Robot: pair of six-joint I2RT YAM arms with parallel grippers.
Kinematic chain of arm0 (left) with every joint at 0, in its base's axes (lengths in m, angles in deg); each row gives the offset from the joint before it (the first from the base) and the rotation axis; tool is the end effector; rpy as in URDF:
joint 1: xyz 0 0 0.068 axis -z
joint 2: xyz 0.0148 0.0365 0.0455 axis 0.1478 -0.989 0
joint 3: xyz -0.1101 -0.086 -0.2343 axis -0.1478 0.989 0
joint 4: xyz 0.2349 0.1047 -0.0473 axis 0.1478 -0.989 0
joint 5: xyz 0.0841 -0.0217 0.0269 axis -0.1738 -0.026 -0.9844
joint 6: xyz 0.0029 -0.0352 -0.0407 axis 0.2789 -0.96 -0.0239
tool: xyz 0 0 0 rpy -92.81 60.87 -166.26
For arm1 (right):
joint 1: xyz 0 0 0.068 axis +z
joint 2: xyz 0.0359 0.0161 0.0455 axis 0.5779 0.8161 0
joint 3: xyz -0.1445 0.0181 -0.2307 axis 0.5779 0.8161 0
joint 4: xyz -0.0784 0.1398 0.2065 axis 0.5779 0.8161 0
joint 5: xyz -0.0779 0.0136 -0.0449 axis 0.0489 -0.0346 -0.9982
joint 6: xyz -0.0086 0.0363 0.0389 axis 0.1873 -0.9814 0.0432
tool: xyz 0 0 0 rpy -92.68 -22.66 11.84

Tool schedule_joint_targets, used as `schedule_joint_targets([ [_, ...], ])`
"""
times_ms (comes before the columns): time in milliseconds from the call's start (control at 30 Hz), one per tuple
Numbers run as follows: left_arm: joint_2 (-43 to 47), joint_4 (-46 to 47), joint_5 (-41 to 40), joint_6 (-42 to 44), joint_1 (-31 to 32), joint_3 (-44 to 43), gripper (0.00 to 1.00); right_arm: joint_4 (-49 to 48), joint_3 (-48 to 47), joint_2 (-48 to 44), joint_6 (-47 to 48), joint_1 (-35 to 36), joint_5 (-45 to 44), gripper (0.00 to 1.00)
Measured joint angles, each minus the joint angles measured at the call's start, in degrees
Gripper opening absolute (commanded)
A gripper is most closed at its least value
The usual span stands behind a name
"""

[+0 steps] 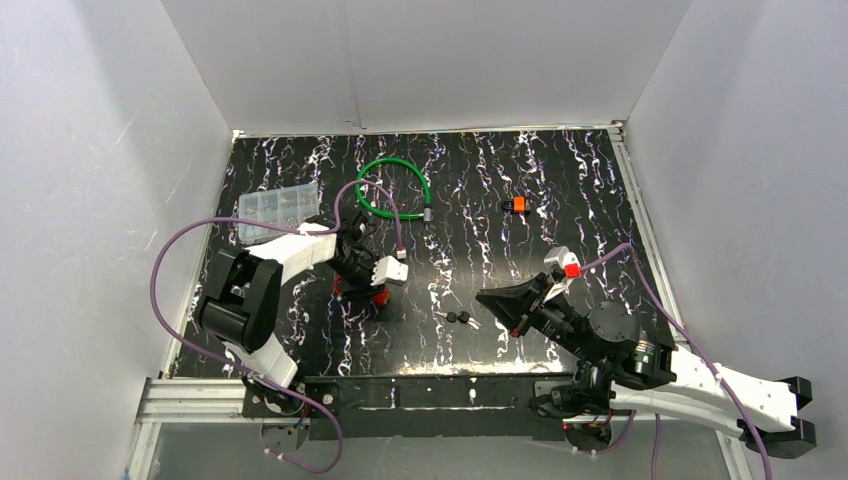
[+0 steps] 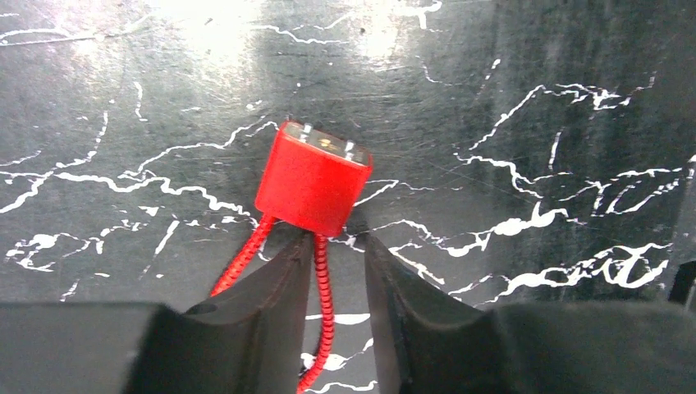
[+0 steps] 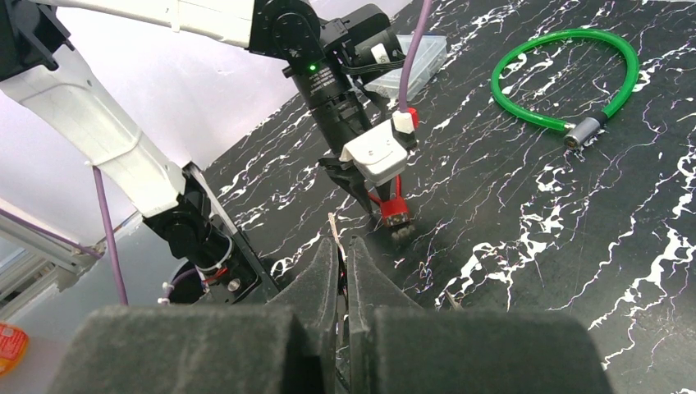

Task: Unlock with the key
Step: Pick up the lock from the center of the board.

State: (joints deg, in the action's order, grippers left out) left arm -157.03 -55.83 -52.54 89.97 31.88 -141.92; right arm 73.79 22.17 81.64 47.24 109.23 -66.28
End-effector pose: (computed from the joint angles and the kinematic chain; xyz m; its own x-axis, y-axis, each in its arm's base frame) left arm 0.2536 -0.1287 0.1628 0.0958 0.8533 -0.5125 0.9928 -0.1194 -0.0131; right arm 0.0447 0.1063 0.3092 -0.2731 0.3274 -0.9046 -0.7344 0.5364 0.4159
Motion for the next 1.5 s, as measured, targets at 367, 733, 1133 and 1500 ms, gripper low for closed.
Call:
schedule_joint_targets([
  [367, 0.63, 3.46, 0.96, -5.28, 1.60, -1.30, 0.00, 1.73, -0.02, -0.27, -0.15, 0.00, -1.04, 0.01],
  [733, 27.00, 2.44, 19.91, -12.04, 3.53, -18.18, 0.00, 2.42, -2.12, -0.28, 0.35, -0.04, 1.27, 0.01],
  [1133, 36.18, 2.44, 29.47, -9.99, 9.80, -20.10, 0.00, 1.80, -15.20, 7.76, 4.87, -0.04, 12.75, 0.01],
  [1500, 34.45, 5.10, 25.57, -10.84, 12.86, -20.35, 0.00, -2.10, -16.61, 15.95, 6.36, -0.04, 15.12, 0.01],
])
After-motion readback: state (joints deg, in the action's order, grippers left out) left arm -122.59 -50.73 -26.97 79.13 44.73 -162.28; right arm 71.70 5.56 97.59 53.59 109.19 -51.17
